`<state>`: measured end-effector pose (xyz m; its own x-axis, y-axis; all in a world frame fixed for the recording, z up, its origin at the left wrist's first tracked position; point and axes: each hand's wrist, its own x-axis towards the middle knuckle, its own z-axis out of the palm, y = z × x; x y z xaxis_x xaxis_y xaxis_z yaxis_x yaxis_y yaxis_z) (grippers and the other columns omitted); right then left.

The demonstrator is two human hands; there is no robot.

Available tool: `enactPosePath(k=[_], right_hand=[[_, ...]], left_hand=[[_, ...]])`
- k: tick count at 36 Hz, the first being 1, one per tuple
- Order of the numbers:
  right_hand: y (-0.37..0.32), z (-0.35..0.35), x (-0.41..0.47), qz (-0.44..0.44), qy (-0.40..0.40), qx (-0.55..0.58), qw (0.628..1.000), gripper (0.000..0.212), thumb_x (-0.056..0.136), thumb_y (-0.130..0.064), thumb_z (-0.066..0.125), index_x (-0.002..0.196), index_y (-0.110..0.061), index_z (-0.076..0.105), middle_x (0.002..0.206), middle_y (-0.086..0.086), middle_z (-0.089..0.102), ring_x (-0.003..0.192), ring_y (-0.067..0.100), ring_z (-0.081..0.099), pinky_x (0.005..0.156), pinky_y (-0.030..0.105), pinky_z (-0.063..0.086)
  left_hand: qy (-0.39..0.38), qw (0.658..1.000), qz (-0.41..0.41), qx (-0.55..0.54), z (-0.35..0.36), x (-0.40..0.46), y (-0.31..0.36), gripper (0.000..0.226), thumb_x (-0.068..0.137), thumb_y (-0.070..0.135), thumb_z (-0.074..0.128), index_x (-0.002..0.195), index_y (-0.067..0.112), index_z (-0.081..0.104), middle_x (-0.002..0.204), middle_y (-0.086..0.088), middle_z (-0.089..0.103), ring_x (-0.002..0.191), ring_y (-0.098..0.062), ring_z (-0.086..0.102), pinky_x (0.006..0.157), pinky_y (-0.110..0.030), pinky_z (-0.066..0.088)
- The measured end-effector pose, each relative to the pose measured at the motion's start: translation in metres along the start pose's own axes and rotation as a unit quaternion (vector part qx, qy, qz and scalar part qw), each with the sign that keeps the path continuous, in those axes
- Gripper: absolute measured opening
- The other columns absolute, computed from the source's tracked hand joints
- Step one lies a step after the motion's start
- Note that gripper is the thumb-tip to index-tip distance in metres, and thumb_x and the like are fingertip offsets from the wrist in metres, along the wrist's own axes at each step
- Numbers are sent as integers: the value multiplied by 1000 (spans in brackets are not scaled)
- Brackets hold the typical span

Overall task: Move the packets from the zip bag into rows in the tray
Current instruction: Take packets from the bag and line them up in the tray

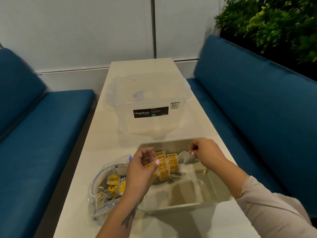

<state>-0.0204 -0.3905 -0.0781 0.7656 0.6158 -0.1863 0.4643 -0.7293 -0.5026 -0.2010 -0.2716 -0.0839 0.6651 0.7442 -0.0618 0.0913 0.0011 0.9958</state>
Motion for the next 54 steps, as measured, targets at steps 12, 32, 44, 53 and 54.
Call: enactPosePath(k=[12, 32, 44, 53, 54], right_hand=[[8, 32, 16, 23, -4, -40, 999, 8, 87, -12, 60, 90, -18, 65, 94, 4, 67, 81, 22, 60, 68, 28, 48], [12, 43, 17, 59, 44, 33, 997, 14, 80, -16, 70, 80, -23, 58, 91, 5, 67, 86, 24, 60, 72, 31, 50], [13, 42, 16, 59, 54, 36, 996, 18, 78, -15, 72, 79, -19, 55, 85, 4, 64, 80, 25, 58, 66, 29, 46], [12, 41, 14, 45, 57, 6, 997, 18, 77, -16, 73, 81, -19, 55, 81, 3, 64, 78, 24, 58, 66, 30, 48], [13, 41, 14, 43, 58, 4, 997, 19, 77, -16, 74, 81, -19, 55, 81, 3, 64, 77, 24, 59, 65, 30, 47]], left_hand=[[2, 1000, -11, 15, -4, -6, 2, 36, 81, 1, 68, 105, 26, 59, 103, 7, 65, 99, -11, 61, 86, -30, 53], [3, 999, -20, 26, -9, -5, 0, 38, 79, 3, 70, 102, 31, 59, 103, 9, 66, 99, -10, 62, 88, -34, 53], [-2, 999, -22, 31, -11, -5, 2, 37, 80, 3, 71, 102, 30, 59, 103, 9, 66, 99, -10, 62, 90, -38, 53], [-4, 999, -26, 38, -12, -7, 4, 37, 79, 4, 71, 104, 30, 59, 105, 10, 66, 100, -10, 62, 91, -40, 53], [-4, 999, -26, 38, -12, -7, 4, 37, 80, 4, 71, 103, 30, 59, 105, 10, 66, 100, -10, 62, 91, -40, 53]])
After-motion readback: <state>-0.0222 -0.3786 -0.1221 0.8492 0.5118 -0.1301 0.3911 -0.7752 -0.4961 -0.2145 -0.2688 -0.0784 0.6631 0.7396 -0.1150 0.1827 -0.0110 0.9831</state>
